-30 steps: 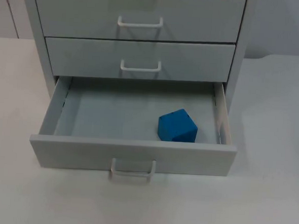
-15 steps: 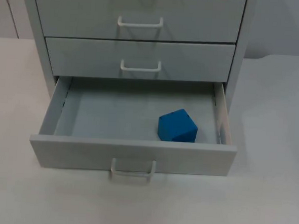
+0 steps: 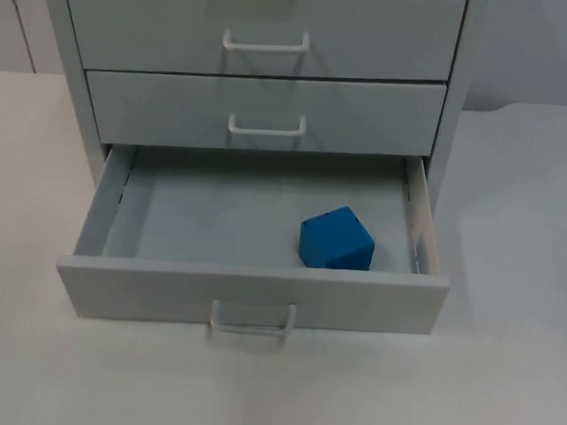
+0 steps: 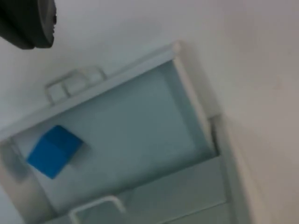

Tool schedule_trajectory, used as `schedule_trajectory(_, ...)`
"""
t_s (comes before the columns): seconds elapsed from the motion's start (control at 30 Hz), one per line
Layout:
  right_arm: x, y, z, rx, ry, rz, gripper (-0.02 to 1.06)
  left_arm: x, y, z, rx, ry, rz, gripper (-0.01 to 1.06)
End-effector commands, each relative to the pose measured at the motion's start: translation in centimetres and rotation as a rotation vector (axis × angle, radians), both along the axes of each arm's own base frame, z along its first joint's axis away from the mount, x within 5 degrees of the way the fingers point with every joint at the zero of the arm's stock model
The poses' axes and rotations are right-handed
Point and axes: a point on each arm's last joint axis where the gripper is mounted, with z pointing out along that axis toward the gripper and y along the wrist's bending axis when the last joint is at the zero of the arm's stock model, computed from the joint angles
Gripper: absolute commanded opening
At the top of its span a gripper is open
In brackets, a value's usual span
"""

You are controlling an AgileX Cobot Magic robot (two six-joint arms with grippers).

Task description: Open the drawer with the left hand, place the block into the drawer with the right hand, then close the drawer with the left hand.

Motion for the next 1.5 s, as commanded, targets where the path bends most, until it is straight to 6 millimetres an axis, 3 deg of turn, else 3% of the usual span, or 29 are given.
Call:
schedule_trajectory(0.0,-0.1,0.0,0.1,0.0,-0.01,0.003,0.76,0.2,-1.5,0.2,0.001,0.014,-0.064,0.0)
schedule_trajectory(0.27,-0.1,0.0,0.1,0.0,-0.012,0.003,0.76,0.1,-5.3,-1.6,0.224,0.055,-0.144,0.0)
schedule_trajectory(0.4,-0.1,0.0,0.1,0.0,-0.012,0.003,0.76,-0.5,-8.6,-3.0,0.379,-0.013,-0.187,0.0)
schedule_trajectory(0.6,-0.1,0.0,0.1,0.0,-0.012,0.003,0.76,-0.6,-11.3,-4.5,0.485,-0.088,-0.209,0.0)
schedule_trajectory(0.7,-0.1,0.0,0.1,0.0,-0.012,0.003,0.76,-0.2,-13.2,-6.6,0.598,-0.142,-0.252,0.0)
schedule_trajectory(0.9,-0.1,0.0,0.1,0.0,-0.012,0.003,0.76,0.9,-15.0,-10.1,0.695,-0.126,-0.291,0.0)
schedule_trajectory(1.03,-0.1,0.0,0.1,0.004,-0.012,0.002,0.76,2.3,-16.5,-13.9,0.792,-0.181,-0.323,0.0)
schedule_trajectory(1.1,-0.1,0.0,0.1,0.004,-0.012,0.002,0.76,2.4,-16.6,-14.3,0.806,-0.19,-0.321,0.0)
schedule_trajectory(1.2,-0.1,0.0,0.1,0.004,-0.012,0.002,0.76,3.1,-17.1,-16.6,0.88,-0.224,-0.334,0.0)
schedule_trajectory(1.47,-0.1,0.0,0.1,0.004,-0.012,0.002,0.76,3.6,-17.8,-19.3,0.91,-0.273,-0.379,0.0)
